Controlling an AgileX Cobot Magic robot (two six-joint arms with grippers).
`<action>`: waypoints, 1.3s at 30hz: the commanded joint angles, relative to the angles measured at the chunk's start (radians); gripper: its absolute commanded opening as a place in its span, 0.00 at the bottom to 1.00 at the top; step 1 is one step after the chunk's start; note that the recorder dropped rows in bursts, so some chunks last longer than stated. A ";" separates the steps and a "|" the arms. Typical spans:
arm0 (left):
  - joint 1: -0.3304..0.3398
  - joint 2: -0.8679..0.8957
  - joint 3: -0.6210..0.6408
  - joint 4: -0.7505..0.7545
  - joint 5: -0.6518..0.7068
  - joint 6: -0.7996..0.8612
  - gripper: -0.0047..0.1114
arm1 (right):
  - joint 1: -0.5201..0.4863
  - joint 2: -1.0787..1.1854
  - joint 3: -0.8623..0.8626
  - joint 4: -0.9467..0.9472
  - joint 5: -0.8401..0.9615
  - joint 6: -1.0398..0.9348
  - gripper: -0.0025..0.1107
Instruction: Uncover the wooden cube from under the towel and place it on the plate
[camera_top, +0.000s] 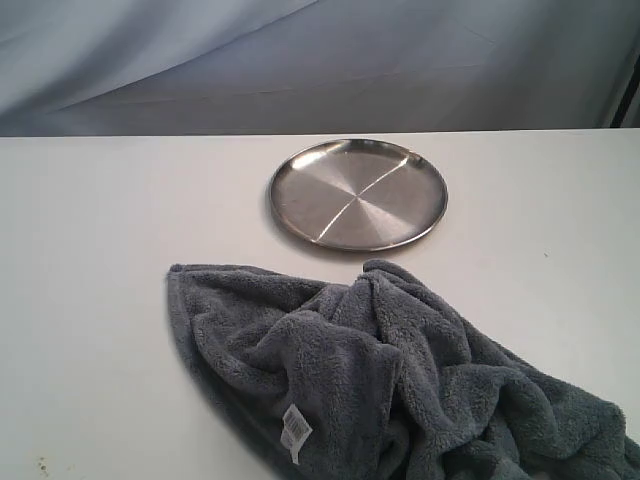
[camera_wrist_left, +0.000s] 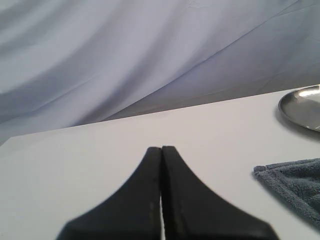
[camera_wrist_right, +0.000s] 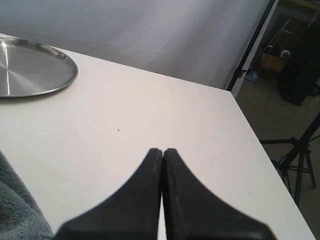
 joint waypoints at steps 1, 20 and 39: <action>0.001 -0.003 0.002 -0.009 -0.003 -0.001 0.04 | -0.005 -0.006 0.001 -0.008 -0.004 0.005 0.02; 0.001 -0.003 0.002 -0.009 -0.003 -0.001 0.04 | -0.005 -0.006 0.001 -0.008 -0.004 0.005 0.02; 0.001 -0.003 0.002 -0.009 -0.003 -0.001 0.04 | -0.005 -0.006 0.001 0.055 -0.116 0.005 0.02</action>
